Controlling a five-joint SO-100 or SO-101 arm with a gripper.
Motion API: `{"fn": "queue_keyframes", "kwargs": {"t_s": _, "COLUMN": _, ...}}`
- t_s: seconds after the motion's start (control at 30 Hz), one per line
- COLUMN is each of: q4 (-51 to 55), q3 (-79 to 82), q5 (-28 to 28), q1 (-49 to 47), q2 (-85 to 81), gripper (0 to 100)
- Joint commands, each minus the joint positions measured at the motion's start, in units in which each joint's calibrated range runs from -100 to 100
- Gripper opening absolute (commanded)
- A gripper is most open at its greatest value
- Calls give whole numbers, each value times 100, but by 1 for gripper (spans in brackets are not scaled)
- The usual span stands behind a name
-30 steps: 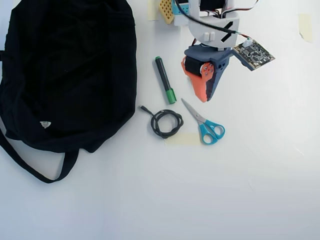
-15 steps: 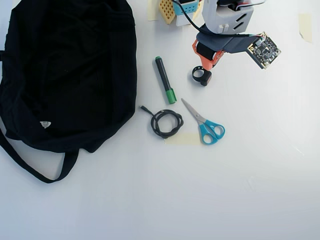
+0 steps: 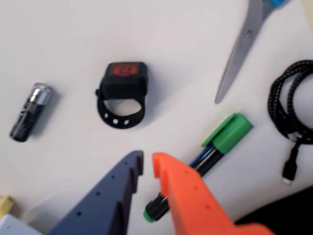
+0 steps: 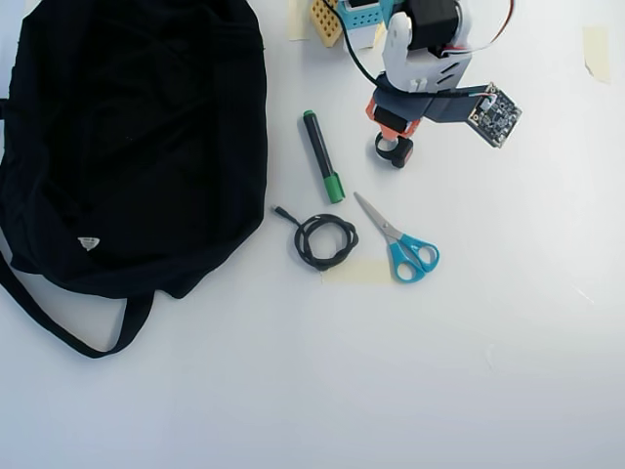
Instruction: Put the bike light into the black bag
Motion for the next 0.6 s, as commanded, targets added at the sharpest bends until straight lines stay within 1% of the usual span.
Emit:
{"fn": "queue_keyframes", "kwargs": {"t_s": 0.0, "q4": -366, "q3": 245, "q5": 22, "q1": 62, "q2": -95, "gripper": 3}}
{"fn": "queue_keyframes", "kwargs": {"t_s": 0.33, "q4": -1330, "q3": 946, "q5": 6, "q1": -12, "q2": -87, "gripper": 3}}
{"fn": "queue_keyframes", "kwargs": {"t_s": 0.57, "q4": -1365, "q3": 955, "q5": -52, "q1": -20, "q2": 204, "gripper": 16}}
